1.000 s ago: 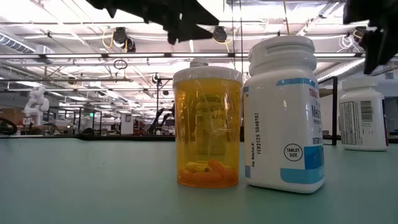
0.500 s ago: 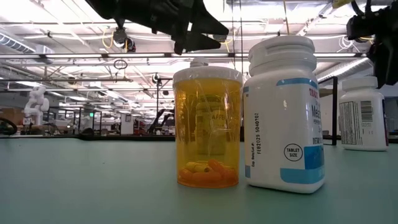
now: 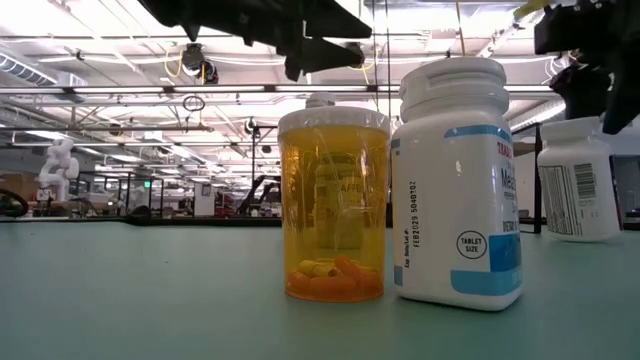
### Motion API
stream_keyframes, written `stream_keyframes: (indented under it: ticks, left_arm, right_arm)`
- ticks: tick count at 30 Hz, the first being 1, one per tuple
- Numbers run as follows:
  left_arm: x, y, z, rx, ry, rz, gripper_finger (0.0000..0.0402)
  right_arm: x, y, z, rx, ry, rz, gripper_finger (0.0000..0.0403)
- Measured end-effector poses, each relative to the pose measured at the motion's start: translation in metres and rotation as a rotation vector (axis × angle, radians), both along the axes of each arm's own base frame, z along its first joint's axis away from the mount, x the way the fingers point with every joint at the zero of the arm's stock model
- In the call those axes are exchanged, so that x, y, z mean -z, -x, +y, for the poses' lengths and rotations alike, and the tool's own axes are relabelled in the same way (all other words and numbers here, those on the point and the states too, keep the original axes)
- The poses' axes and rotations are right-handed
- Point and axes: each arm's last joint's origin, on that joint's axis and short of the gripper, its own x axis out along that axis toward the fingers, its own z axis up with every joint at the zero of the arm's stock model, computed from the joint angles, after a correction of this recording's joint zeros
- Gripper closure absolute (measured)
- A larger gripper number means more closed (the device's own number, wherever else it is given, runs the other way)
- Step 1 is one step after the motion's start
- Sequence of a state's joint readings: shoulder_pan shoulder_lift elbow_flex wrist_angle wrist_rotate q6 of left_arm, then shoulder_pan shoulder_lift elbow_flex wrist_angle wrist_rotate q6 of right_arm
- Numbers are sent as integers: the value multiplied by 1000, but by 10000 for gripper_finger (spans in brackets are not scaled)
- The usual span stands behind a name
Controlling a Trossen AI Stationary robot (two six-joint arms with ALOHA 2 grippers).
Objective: Pick and place medicine bottles onto shelf by color
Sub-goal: Put the white and red pill bottle on the shelf
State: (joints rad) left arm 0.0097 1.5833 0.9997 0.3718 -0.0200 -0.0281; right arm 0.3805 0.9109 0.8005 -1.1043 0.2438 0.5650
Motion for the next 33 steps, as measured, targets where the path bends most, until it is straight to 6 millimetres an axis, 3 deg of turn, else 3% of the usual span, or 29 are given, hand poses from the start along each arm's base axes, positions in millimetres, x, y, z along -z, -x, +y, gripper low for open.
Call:
stream_keyframes:
  ticks: [18, 29, 33]
  left_arm:
    - [0, 0, 0, 1, -26, 2, 121]
    - [1, 0, 0, 0, -26, 9, 121]
    - [1, 0, 0, 0, -26, 12, 121]
  right_arm:
    - [2, -4, -3, 62, 141, -27, 80]
    - [1, -5, -4, 125, 170, -62, 169]
    - [1, -7, -3, 131, 155, -93, 178]
